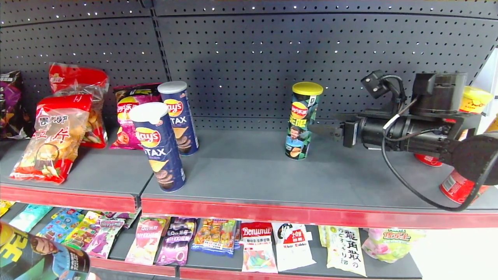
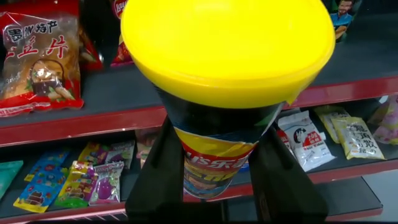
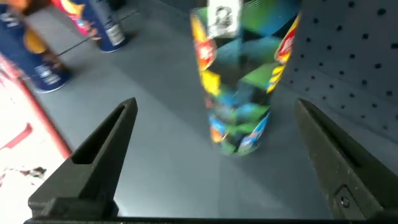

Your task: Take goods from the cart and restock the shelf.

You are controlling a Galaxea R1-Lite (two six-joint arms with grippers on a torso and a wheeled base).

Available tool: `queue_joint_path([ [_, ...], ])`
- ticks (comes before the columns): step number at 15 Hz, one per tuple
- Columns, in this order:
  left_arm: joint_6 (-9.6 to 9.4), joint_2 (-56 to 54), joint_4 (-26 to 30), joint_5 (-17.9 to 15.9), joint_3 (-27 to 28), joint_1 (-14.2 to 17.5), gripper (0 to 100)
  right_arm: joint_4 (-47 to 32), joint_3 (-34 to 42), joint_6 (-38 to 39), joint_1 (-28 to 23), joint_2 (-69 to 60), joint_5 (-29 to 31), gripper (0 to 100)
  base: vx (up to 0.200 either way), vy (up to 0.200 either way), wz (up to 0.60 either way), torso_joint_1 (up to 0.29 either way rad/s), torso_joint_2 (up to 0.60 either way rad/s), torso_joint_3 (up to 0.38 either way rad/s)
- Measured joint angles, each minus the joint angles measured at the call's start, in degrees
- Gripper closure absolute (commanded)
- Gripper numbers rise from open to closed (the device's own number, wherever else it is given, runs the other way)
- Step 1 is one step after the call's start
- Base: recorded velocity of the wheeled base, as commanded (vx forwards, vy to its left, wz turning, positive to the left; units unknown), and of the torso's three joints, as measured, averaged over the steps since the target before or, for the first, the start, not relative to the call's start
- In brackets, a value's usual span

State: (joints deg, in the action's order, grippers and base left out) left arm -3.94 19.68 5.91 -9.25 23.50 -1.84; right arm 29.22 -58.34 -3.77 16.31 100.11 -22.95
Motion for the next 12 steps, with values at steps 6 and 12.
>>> queue_joint_path([
  [6, -0.02, 0.0, 0.1, 0.5, -0.3, 0.0, 100, 0.0, -8.7, -0.9, -0.2, 7.6, 0.4, 0, 0.0, 0.0, 0.0, 0.0, 0.0, 0.0],
  [12, -0.02, 0.1, 0.1, 0.7, -0.4, 0.0, 100, 0.0, -14.8, -0.9, 0.7, 11.8, 0.8, 0, 0.0, 0.0, 0.0, 0.0, 0.0, 0.0],
])
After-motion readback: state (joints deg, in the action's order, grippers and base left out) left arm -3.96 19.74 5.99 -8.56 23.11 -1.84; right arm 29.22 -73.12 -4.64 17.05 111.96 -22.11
